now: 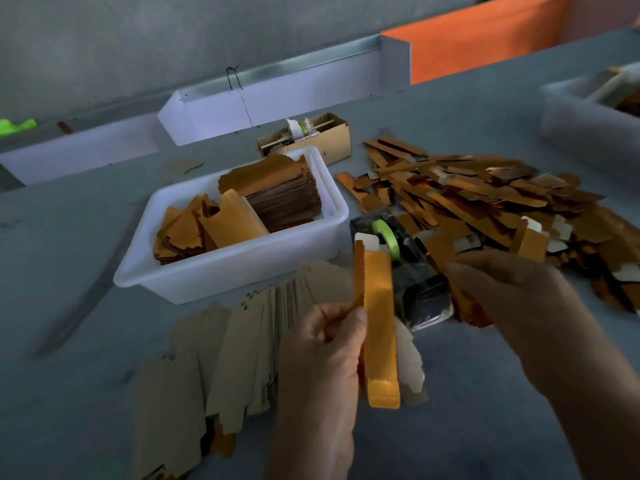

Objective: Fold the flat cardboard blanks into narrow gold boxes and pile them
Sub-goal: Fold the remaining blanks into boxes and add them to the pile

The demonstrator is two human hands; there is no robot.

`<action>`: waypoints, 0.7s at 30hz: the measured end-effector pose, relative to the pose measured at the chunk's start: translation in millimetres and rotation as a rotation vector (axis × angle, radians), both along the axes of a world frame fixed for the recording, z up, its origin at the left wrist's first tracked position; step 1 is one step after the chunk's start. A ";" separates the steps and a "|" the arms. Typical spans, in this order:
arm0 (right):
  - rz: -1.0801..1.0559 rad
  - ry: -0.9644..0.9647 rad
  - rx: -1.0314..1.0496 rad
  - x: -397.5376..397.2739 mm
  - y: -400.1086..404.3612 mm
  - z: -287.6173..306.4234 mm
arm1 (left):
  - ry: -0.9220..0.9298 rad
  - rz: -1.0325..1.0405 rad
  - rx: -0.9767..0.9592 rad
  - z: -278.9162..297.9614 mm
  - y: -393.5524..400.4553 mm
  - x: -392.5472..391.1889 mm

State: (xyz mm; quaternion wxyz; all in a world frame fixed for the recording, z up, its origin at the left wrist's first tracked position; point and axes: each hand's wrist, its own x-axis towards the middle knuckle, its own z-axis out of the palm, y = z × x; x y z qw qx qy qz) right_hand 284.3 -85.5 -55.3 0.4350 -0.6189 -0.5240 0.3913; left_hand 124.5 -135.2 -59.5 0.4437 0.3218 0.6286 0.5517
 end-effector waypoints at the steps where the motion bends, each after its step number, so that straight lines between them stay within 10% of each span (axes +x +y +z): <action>1: 0.047 0.008 -0.043 0.3 5.6 -2.7 | 0.000 0.004 -0.002 -1.3 0.5 0.7; 15: 0.167 -0.118 -0.093 -11.8 35.3 -21.3 | 0.014 -0.024 -0.020 -5.0 3.4 4.1; 21: 0.088 0.338 -0.087 -15.0 23.8 -20.1 | -0.013 -0.034 -0.017 -5.1 2.7 5.0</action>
